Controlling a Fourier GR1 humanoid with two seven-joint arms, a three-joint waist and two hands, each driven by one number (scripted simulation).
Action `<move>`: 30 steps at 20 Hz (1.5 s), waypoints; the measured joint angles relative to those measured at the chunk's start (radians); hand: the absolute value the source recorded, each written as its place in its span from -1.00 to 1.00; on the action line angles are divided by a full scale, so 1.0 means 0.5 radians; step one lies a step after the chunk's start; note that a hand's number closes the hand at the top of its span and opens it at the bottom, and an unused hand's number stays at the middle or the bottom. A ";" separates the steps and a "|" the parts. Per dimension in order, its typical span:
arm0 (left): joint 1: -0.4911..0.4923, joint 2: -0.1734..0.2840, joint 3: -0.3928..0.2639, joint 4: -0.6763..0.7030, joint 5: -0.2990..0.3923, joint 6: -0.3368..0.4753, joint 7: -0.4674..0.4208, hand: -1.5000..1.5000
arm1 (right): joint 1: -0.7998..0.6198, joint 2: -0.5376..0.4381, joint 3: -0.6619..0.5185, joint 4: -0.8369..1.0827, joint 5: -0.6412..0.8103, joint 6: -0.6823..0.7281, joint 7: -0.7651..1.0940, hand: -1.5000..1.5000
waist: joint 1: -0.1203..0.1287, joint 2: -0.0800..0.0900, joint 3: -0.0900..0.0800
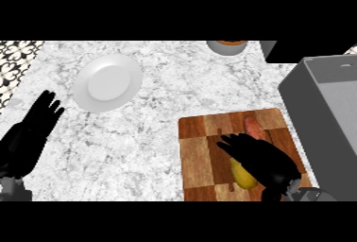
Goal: Pick the lemon from the cutting board and place it in the cardboard box
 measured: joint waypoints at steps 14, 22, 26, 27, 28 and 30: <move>0.009 -0.091 0.020 -0.001 -0.081 -0.039 -0.019 0.00 | 0.060 0.052 -0.002 0.212 0.244 -0.110 -0.183 -1.00 | 0.000 0.000 0.000; -0.040 -0.083 0.071 0.035 -0.083 -0.069 -0.008 0.00 | -0.037 0.133 -0.044 0.376 0.316 -0.213 -0.310 1.00 | 0.000 0.001 0.000; -0.056 -0.086 0.077 0.024 -0.094 -0.063 0.029 0.00 | -0.040 0.145 -0.031 0.432 0.364 -0.319 -0.424 1.00 | 0.000 0.000 0.000; -0.062 -0.093 0.071 0.022 -0.105 -0.056 0.035 0.00 | -0.013 0.149 -0.022 0.402 0.376 -0.325 -0.430 1.00 | 0.000 0.000 0.000; -0.075 -0.096 0.074 0.031 -0.108 -0.057 0.033 0.00 | -0.003 0.146 -0.025 0.424 0.391 -0.360 -0.461 1.00 | -0.001 0.000 0.000; -0.061 -0.082 0.102 0.033 -0.085 -0.090 0.029 0.00 | -0.015 0.151 -0.040 0.439 0.410 -0.377 -0.495 1.00 | 0.000 0.000 0.000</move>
